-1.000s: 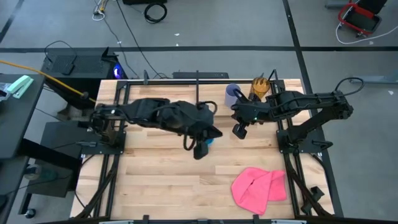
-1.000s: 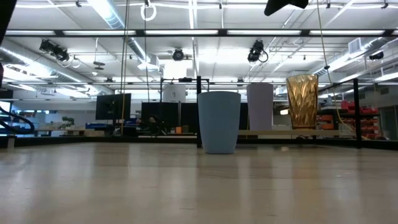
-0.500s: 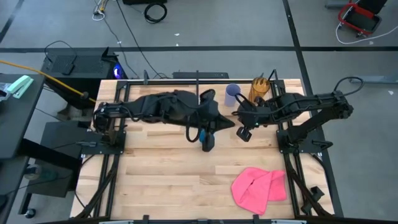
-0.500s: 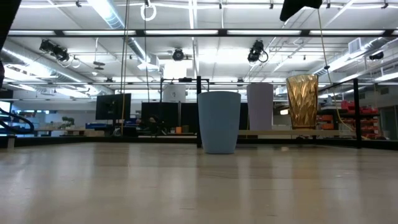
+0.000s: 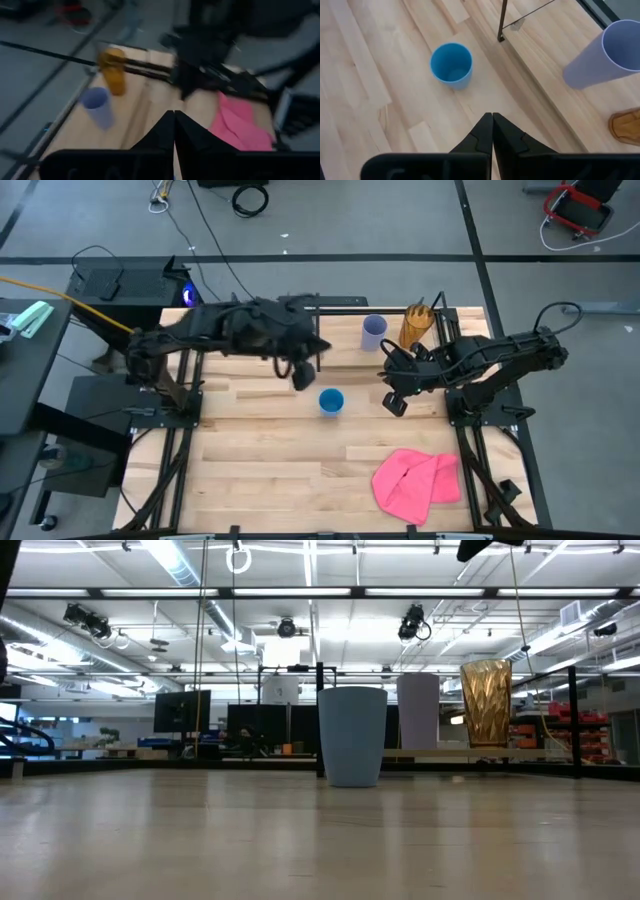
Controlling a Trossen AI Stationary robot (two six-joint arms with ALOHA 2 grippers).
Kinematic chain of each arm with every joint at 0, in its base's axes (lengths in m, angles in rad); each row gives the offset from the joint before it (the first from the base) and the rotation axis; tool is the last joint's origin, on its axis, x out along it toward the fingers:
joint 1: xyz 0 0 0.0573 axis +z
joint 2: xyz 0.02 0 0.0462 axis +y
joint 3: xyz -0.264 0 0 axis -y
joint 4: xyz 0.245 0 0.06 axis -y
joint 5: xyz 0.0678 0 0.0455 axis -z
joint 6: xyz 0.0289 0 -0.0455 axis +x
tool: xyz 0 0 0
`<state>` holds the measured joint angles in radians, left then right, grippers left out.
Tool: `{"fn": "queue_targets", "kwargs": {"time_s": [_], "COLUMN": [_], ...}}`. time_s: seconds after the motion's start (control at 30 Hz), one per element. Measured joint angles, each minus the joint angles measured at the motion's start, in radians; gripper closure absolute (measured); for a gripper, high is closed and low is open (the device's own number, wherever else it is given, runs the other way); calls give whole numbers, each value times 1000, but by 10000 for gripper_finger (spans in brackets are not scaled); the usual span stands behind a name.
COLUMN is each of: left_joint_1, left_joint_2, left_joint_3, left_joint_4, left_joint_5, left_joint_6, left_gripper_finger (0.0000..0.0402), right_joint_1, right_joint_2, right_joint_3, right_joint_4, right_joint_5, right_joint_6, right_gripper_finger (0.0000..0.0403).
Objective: Stack small to large cups/mugs on shelf
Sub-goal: Put the blue cup on the shelf
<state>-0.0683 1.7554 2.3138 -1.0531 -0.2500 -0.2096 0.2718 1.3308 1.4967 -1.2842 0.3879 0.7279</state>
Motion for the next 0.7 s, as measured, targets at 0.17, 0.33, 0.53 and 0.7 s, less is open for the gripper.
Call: {"fn": "queue_targets", "kwargs": {"time_s": [0.17, 0.33, 0.53, 0.7], "left_joint_1": [-34, -98, -161, -186], "left_joint_2": [-58, -41, -41, -44], "left_joint_3": [4, 1, 2, 2], "left_joint_4": [65, 312, 582, 650], "left_joint_5": [-87, 35, 93, 110], "left_joint_6": [-52, 77, 168, 244], "left_gripper_finger": [380, 391, 384, 369], "right_joint_1": [-1, -1, 2, 4], "right_joint_2": [0, 0, -3, -14], "right_joint_3": [0, 0, 0, 0], "right_joint_4": [9, 13, -18, -16], "right_joint_5": [9, 22, 19, 16], "right_joint_6": [-1, -12, 22, 29], "right_gripper_finger": [385, 385, 385, 385]}}
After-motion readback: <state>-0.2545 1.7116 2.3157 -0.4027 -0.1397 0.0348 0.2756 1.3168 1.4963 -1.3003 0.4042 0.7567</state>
